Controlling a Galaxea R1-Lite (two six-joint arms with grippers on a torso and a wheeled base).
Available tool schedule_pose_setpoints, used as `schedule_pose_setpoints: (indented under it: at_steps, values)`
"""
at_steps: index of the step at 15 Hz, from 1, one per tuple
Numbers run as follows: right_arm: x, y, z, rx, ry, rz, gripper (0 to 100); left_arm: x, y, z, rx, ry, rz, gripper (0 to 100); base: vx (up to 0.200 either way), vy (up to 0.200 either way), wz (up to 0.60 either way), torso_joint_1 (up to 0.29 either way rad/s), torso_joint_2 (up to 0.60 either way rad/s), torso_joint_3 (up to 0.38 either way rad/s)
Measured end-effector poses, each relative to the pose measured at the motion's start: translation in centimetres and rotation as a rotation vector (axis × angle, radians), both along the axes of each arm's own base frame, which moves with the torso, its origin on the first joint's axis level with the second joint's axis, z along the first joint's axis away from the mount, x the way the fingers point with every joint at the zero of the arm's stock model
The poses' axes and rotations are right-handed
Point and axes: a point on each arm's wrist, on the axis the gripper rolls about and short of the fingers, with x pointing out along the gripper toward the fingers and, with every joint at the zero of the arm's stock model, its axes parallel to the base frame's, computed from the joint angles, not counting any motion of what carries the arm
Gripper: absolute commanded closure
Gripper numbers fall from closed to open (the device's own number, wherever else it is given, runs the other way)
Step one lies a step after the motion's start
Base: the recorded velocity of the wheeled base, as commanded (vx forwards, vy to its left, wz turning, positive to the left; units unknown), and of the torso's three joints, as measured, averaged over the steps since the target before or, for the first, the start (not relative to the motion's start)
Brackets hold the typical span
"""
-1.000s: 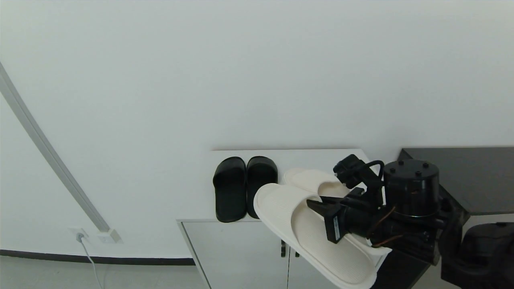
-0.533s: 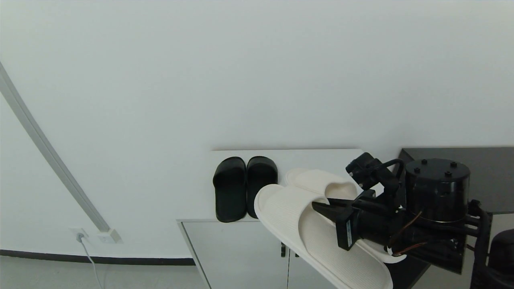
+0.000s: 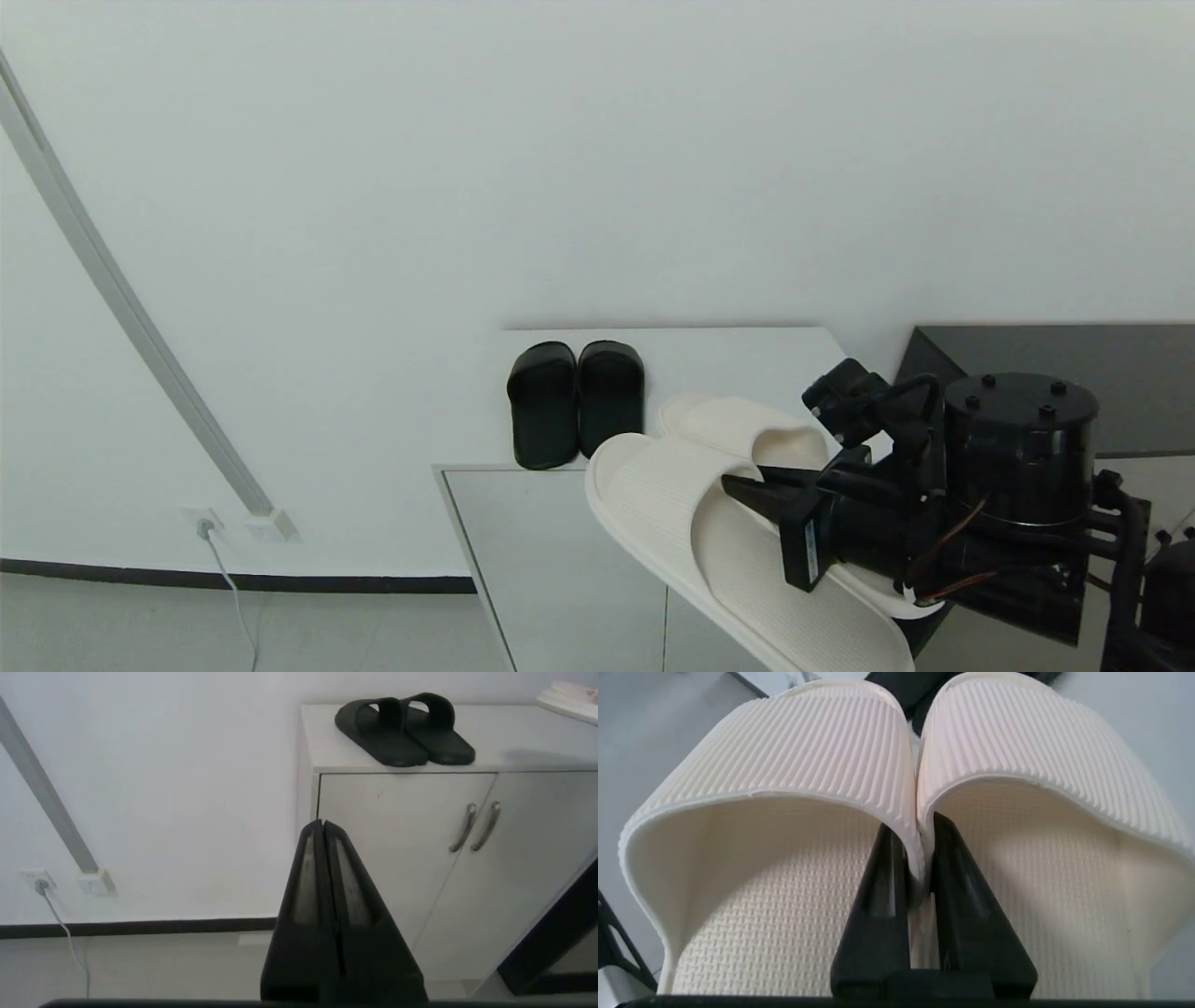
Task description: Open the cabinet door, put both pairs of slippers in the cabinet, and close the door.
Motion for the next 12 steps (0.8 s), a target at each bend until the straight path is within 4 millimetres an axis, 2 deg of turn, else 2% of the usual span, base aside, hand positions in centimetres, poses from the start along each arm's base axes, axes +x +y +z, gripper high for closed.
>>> schedule_pose_setpoints:
  at_steps: [12]
  values:
    - [-0.42,-0.28,-0.6,-0.014,0.015,0.011,100,0.0,0.0,0.0,0.0,0.0,0.0,100,0.0,0.0,0.0,-0.01,0.02,0.012]
